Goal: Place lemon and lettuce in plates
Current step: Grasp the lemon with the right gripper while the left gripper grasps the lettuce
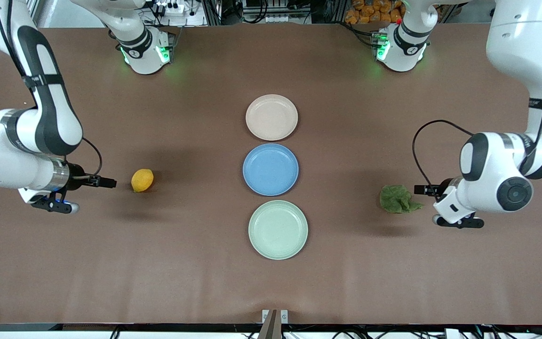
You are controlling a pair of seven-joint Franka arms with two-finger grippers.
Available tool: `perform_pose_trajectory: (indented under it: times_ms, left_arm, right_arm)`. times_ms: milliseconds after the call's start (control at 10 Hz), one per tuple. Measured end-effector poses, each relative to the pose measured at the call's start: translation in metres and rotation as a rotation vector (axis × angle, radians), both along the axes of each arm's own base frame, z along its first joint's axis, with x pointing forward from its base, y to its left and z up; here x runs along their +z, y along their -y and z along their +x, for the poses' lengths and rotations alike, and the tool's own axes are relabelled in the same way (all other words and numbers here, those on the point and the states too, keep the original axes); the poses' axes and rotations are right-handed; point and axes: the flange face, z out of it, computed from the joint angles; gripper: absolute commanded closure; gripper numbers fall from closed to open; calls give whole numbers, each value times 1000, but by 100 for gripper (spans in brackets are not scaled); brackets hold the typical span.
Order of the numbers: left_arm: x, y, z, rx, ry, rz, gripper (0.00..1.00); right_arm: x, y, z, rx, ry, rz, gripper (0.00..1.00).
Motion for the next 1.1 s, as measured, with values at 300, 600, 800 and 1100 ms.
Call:
perform_pose_trajectory:
  times_ms: [300, 600, 800, 1100]
  left_arm:
    - [-41, 18, 8, 0, 48, -6, 0]
    - [-68, 24, 10, 6, 75, -10, 0]
    - [-77, 24, 10, 7, 74, -10, 4]
    - [-85, 29, 9, 0, 74, -12, 35]
  right_arm:
    - [-45, -22, -3, -14, 4, 3, 0]
    - [-80, -35, -13, -46, -54, 33, 0]
    - [-96, -45, -16, -64, -83, 40, 0]
    - [-109, -50, -20, -70, -108, 37, 0]
